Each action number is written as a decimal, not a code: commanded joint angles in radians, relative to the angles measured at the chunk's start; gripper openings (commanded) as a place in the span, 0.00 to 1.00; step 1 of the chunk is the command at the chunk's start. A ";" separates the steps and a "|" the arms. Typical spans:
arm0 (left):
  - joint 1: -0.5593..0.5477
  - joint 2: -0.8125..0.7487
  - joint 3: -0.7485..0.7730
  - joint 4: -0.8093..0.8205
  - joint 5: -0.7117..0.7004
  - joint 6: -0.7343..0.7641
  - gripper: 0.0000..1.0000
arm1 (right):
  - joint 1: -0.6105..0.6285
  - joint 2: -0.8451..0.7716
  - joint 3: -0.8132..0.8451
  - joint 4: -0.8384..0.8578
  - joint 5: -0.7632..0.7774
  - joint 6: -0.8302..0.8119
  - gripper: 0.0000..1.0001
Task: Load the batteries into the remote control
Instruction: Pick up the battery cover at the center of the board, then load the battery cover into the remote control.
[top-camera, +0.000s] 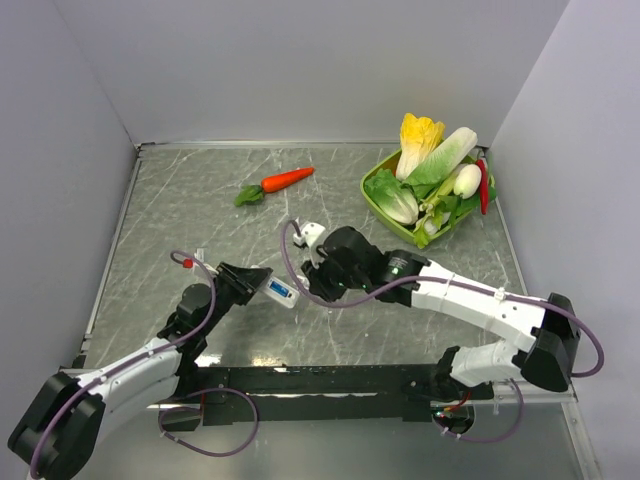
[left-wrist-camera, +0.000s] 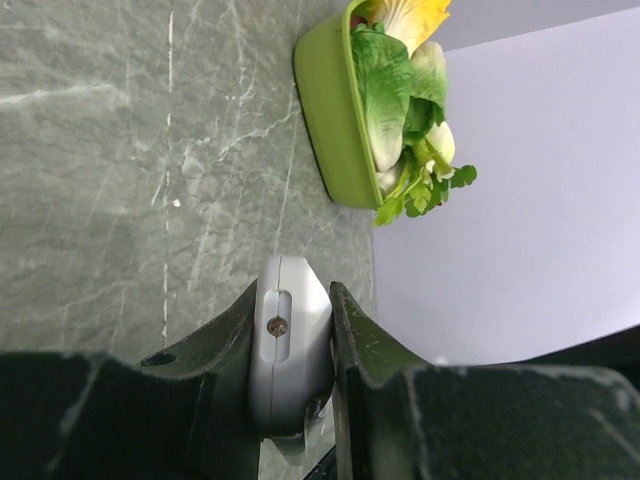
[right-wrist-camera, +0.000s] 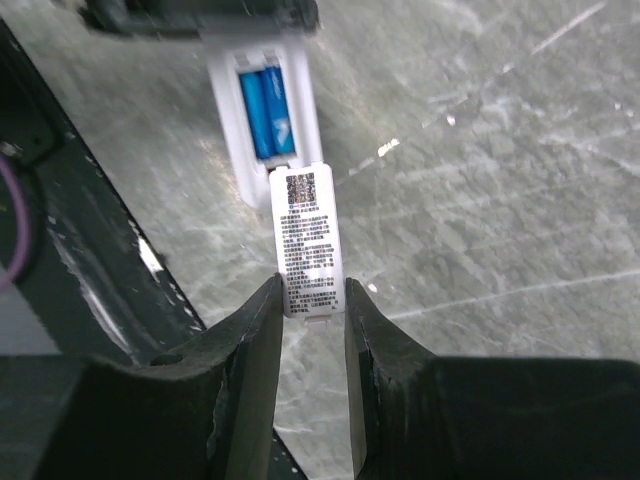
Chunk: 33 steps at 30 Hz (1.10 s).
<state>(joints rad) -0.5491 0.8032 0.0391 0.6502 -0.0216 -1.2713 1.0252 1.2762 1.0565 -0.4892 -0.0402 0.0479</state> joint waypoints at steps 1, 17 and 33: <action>0.003 0.033 -0.119 0.121 0.012 -0.010 0.01 | 0.010 0.096 0.182 -0.147 -0.033 0.018 0.00; 0.003 0.074 -0.177 0.284 0.012 -0.063 0.01 | 0.022 0.360 0.520 -0.390 -0.070 0.060 0.00; 0.003 0.079 -0.180 0.296 0.025 -0.080 0.01 | 0.050 0.417 0.608 -0.419 0.063 0.084 0.00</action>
<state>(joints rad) -0.5491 0.8940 0.0391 0.8734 -0.0059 -1.3296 1.0626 1.6798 1.6115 -0.8822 -0.0494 0.1146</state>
